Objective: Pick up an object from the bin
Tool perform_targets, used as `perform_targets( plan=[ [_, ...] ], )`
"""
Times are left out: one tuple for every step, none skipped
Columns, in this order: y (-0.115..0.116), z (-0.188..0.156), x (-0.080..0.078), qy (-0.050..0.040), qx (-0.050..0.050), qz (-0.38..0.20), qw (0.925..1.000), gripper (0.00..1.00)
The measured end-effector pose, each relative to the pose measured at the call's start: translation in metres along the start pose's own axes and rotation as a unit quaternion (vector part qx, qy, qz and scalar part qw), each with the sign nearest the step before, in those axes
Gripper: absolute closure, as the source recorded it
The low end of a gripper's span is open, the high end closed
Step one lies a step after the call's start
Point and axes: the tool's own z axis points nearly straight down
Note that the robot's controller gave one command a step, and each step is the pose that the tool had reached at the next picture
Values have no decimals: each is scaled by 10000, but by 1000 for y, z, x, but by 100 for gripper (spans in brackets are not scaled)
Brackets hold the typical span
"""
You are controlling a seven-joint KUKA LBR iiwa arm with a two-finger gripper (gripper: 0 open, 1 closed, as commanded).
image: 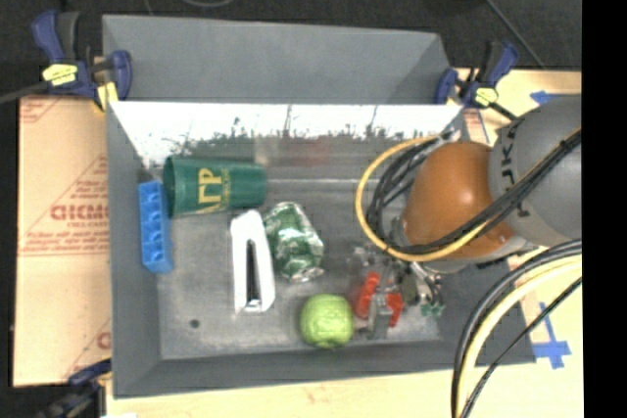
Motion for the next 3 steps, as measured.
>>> perform_targets(
  plan=[
    [-13, 24, 15, -45, 0, -500, 9987, 0],
    [-13, 22, 20, 14, -4, 251, 9997, 100],
    [-14, 21, 17, -35, 0, 248, 9997, 0]
  ],
)
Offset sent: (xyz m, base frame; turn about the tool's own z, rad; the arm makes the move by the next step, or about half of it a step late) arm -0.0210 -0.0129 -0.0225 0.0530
